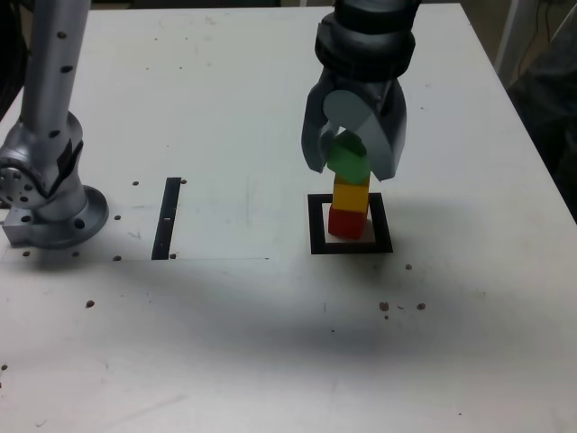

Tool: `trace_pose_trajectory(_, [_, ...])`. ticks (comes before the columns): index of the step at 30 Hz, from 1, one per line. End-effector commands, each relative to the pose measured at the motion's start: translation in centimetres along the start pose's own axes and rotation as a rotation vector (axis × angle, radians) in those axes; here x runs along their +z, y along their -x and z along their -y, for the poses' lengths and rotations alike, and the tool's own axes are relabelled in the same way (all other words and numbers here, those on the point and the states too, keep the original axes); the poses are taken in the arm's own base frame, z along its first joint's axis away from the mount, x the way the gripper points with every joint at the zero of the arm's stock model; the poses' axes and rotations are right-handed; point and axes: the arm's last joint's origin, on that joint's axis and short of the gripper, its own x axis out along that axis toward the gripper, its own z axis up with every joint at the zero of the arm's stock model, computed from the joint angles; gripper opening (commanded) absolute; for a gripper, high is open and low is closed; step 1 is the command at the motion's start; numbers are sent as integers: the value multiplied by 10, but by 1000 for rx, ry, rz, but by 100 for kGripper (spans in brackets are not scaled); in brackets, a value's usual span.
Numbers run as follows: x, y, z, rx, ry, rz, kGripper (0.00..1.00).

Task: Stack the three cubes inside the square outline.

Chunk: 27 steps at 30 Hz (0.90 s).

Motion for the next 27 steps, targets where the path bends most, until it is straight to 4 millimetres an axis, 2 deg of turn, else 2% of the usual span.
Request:
trace_pose_trajectory(1, [-2, 2, -1, 1, 3, 11, 34])
trace_pose_trajectory(9, [0, 0, -2, -2, -4, 24, 42])
trace_pose_trajectory(14, [1, -3, -2, -16, -12, 24, 58])
trace_pose_trajectory(22, [-2, -3, -3, -19, -12, 16, 96])
trace_pose_trajectory(27, [-5, -1, -3, -11, -11, 19, 99])
